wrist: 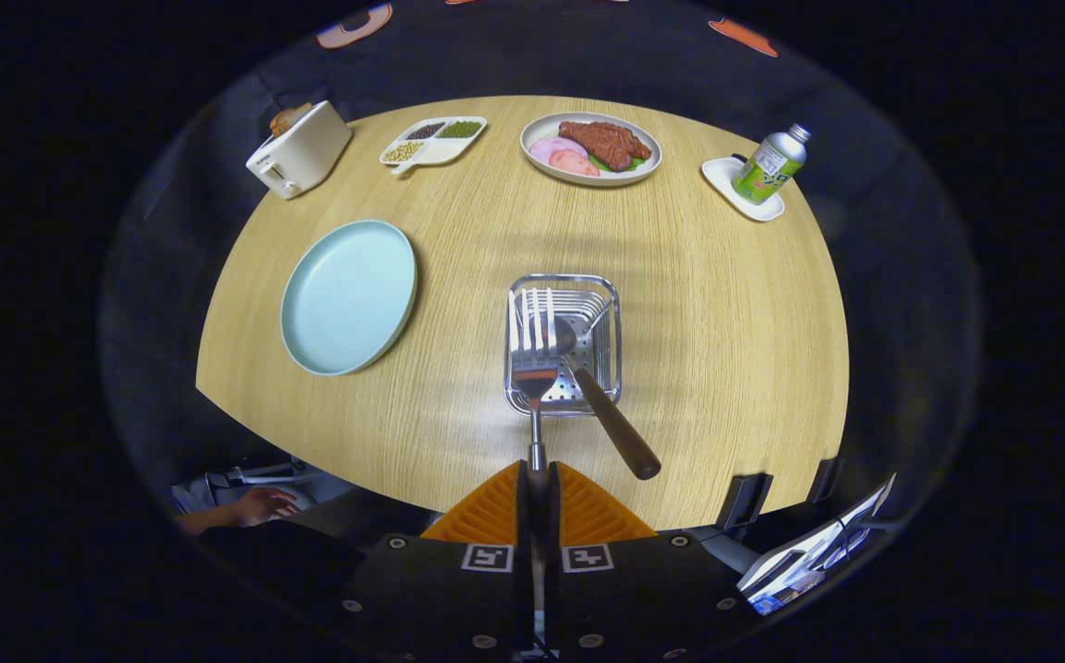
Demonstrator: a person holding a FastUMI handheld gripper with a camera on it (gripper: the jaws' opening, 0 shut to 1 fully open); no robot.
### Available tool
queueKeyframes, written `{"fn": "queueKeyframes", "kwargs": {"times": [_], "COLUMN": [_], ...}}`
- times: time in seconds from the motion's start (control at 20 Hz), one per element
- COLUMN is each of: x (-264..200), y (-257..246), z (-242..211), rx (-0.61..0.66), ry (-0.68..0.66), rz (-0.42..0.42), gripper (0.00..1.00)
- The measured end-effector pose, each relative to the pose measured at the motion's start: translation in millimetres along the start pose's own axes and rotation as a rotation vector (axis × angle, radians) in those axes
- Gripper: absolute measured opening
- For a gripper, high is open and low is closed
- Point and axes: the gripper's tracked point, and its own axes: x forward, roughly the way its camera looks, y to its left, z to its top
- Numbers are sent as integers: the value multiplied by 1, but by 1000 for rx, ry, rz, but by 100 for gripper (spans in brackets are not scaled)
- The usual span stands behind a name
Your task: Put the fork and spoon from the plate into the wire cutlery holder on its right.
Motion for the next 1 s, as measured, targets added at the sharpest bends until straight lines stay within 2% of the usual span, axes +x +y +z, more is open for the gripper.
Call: {"fn": "queueKeyframes", "kwargs": {"times": [0.5,0.75,0.9,1.0], "x": [15,3,-15,-31], "y": [5,-1,-1,3], "z": [5,24,41,56], "rx": [-20,-1,26,41], "ry": [144,74,-5,-83], "rz": [58,51,77,112], "gripper": [8,15,18,26]}}
